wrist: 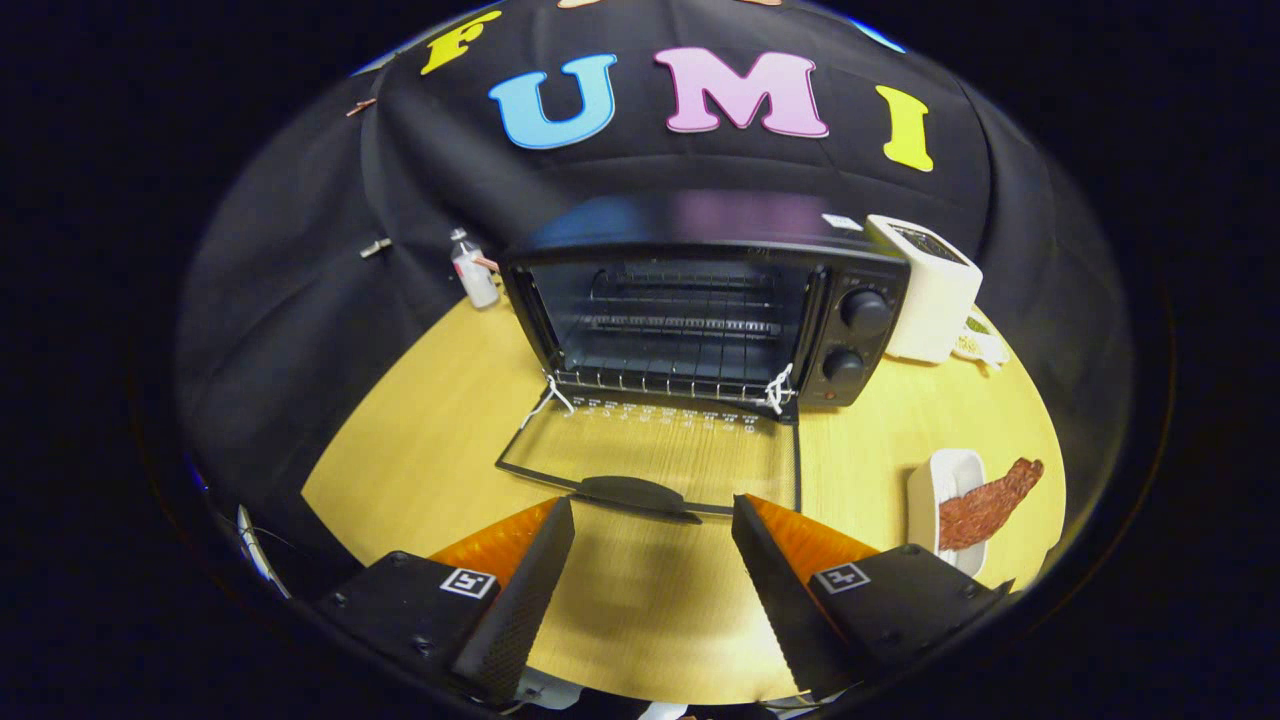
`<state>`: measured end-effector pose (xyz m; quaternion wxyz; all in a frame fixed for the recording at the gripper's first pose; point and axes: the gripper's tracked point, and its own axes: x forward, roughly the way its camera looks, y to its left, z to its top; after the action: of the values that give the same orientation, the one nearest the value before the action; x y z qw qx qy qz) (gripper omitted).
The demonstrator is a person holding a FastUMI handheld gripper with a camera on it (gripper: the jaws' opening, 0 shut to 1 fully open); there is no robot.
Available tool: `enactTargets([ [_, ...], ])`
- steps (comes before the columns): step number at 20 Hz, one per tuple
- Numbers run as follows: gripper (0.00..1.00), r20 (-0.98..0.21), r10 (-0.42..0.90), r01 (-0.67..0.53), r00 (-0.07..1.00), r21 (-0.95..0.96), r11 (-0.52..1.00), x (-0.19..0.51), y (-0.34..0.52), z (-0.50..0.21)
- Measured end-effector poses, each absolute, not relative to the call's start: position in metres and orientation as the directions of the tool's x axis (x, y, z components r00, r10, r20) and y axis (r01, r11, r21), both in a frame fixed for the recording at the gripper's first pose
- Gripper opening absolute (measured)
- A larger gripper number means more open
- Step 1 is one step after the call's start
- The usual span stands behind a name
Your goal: Open the toaster oven, put the food inside, and close the toaster oven door.
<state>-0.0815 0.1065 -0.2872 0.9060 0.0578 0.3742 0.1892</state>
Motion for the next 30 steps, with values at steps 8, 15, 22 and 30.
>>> enactTargets([
  [8,0.99,-0.554,0.336,-0.273,0.762,0.196,0.942,-0.051,-0.04,-0.203],
  [15,0.99,-0.673,0.33,-0.16,0.662,0.303,0.94,-0.03,-0.161,-0.26],
  [22,0.99,-0.789,0.387,-0.082,0.477,0.398,0.914,-0.025,-0.193,-0.344],
  [30,0.53,-0.849,0.487,-0.086,0.205,0.48,0.873,-0.041,-0.185,-0.408],
])
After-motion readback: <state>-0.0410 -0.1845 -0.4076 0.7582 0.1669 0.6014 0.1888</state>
